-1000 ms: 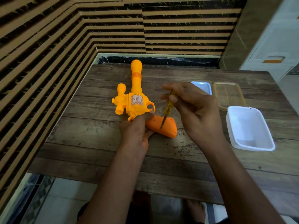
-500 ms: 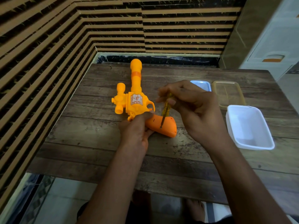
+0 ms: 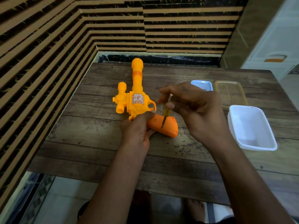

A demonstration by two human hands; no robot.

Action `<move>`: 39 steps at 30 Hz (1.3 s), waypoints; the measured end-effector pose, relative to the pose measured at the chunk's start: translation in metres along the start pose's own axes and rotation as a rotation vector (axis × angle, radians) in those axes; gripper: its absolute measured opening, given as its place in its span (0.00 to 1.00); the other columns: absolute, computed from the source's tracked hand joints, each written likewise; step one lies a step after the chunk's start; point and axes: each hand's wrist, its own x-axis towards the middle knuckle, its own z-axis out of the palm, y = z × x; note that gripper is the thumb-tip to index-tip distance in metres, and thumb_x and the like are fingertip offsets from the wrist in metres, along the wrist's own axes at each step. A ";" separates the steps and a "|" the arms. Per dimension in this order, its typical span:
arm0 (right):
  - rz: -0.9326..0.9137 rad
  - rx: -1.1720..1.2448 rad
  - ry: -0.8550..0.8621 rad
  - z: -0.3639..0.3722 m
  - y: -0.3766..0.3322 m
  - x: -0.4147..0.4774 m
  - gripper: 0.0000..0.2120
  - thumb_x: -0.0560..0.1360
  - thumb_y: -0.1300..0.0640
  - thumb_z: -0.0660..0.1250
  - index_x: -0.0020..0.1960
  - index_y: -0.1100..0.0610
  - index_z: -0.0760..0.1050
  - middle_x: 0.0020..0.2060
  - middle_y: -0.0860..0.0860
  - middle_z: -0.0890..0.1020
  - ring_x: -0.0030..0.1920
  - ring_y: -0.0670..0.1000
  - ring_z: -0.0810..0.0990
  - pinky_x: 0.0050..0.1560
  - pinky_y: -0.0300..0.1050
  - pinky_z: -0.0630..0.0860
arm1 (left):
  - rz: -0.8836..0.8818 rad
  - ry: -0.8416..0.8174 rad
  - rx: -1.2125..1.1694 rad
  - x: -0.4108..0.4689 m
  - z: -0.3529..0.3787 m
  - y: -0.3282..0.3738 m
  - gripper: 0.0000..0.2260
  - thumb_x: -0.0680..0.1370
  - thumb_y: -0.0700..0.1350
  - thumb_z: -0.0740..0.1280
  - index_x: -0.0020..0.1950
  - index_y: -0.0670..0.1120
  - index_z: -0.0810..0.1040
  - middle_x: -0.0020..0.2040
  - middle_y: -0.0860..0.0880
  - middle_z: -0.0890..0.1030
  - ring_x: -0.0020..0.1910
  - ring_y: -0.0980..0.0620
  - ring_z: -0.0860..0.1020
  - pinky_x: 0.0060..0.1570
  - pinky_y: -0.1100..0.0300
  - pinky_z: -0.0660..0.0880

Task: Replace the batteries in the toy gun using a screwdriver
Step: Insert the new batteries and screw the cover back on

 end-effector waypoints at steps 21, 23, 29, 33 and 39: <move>-0.016 0.041 -0.035 -0.001 0.002 0.001 0.18 0.78 0.72 0.67 0.63 0.56 0.82 0.56 0.50 0.86 0.61 0.46 0.84 0.61 0.44 0.80 | 0.006 -0.003 0.022 -0.004 0.001 0.003 0.21 0.72 0.33 0.77 0.64 0.44 0.82 0.57 0.42 0.86 0.55 0.43 0.84 0.42 0.50 0.83; -0.011 0.042 -0.018 0.000 0.003 0.000 0.19 0.76 0.74 0.68 0.61 0.55 0.83 0.53 0.50 0.87 0.57 0.48 0.86 0.58 0.50 0.83 | 0.003 0.003 0.023 -0.001 0.000 0.002 0.22 0.71 0.33 0.77 0.64 0.44 0.81 0.58 0.42 0.86 0.56 0.42 0.85 0.40 0.50 0.84; -0.085 -0.176 0.049 -0.004 0.006 0.002 0.12 0.74 0.65 0.77 0.57 0.57 0.86 0.44 0.53 0.84 0.45 0.50 0.85 0.43 0.52 0.82 | 0.005 0.003 0.045 0.001 -0.002 0.000 0.23 0.71 0.33 0.78 0.65 0.44 0.82 0.57 0.43 0.87 0.56 0.43 0.85 0.38 0.51 0.85; -0.100 -0.208 0.102 -0.005 0.009 0.001 0.12 0.75 0.57 0.77 0.58 0.58 0.86 0.42 0.52 0.81 0.42 0.47 0.82 0.42 0.45 0.80 | 0.003 -0.003 0.037 0.000 0.000 0.001 0.22 0.71 0.33 0.77 0.64 0.43 0.82 0.57 0.43 0.86 0.56 0.44 0.85 0.41 0.49 0.84; 0.020 0.009 -0.033 -0.010 0.012 -0.002 0.19 0.78 0.72 0.68 0.65 0.56 0.82 0.57 0.49 0.86 0.58 0.51 0.86 0.58 0.57 0.83 | -0.026 0.000 0.022 0.005 0.000 0.000 0.22 0.72 0.34 0.77 0.65 0.45 0.81 0.57 0.43 0.86 0.54 0.45 0.84 0.31 0.55 0.82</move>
